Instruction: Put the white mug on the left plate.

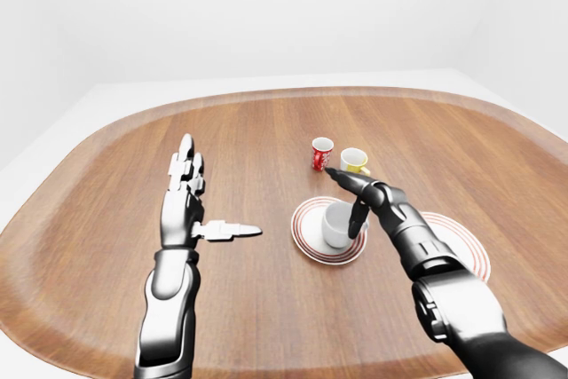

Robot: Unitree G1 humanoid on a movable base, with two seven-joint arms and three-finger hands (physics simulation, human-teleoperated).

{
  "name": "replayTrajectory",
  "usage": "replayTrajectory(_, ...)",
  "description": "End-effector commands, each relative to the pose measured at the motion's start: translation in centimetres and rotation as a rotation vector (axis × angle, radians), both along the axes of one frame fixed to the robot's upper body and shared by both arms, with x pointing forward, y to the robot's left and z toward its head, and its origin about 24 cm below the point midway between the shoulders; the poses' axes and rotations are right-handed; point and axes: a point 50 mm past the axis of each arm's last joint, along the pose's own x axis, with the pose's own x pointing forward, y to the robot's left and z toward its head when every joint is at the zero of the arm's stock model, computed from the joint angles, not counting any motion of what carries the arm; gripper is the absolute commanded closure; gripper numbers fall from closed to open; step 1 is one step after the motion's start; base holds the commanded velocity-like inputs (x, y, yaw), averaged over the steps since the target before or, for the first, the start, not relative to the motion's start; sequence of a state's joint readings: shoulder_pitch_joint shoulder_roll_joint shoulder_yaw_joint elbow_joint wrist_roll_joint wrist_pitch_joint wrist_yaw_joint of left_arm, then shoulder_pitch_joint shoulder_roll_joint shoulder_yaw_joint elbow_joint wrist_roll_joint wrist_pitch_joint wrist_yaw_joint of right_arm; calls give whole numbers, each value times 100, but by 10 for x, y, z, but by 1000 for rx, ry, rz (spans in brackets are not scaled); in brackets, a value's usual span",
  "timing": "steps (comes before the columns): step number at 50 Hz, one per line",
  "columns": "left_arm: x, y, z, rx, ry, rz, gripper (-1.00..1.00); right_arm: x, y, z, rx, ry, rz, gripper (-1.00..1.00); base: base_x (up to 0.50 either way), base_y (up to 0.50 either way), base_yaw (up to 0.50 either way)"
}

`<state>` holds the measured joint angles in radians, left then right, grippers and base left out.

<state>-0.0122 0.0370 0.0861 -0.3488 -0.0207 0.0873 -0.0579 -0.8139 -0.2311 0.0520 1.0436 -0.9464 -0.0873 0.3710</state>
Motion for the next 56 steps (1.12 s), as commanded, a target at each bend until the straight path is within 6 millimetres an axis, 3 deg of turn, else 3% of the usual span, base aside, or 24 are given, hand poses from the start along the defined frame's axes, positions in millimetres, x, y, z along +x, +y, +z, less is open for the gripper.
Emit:
replayTrajectory(1,0,-1,-1,-3,3,-10,-100,3,2,21,12,-54,36,-100,0,0,0)
replayTrajectory(13,1,1,1,-3,-4,1,-100,-9,6,16,59,-43,71,-100,0,0,0)
replayTrajectory(19,0,1,2,-4,-11,1,-100,-41,23,23,351,-6,149,-100,0,0,0)
replayTrajectory(20,0,1,3,-3,-11,1,-100,-52,25,39,516,-56,89,-100,0,0,0)
replayTrajectory(22,0,1,2,-3,-11,1,-100,-66,34,70,665,-183,172,-100,0,0,0)
replayTrajectory(25,0,1,2,-2,-9,0,-100,-84,36,136,880,-427,333,-100,0,0,0)
replayTrajectory(29,0,1,3,-1,-11,0,-100,-66,24,162,1094,-448,385,-100,0,0,0)
replayTrajectory(30,0,1,3,-1,-12,0,-100,-52,11,178,1237,-472,378,-100,0,0,0)
replayTrajectory(31,0,1,3,-1,-11,1,-100,-44,4,178,1304,-460,353,-100,0,0,0)
replayTrajectory(34,0,1,2,0,-8,1,-100,-49,-8,193,1456,-505,375,-100,0,0,0)
replayTrajectory(39,0,1,3,0,-12,2,-100,-47,-3,171,1417,-413,327,-100,0,0,0)
replayTrajectory(48,0,1,3,0,-13,3,-100,-25,-23,115,1458,-310,-15,-100,0,0,0)
replayTrajectory(50,0,1,3,1,-13,2,-100,-29,-20,96,1425,-260,-44,-100,0,0,0)
replayTrajectory(56,0,1,3,2,-11,2,-100,-50,-7,65,1419,-204,-80,-100,0,0,0)
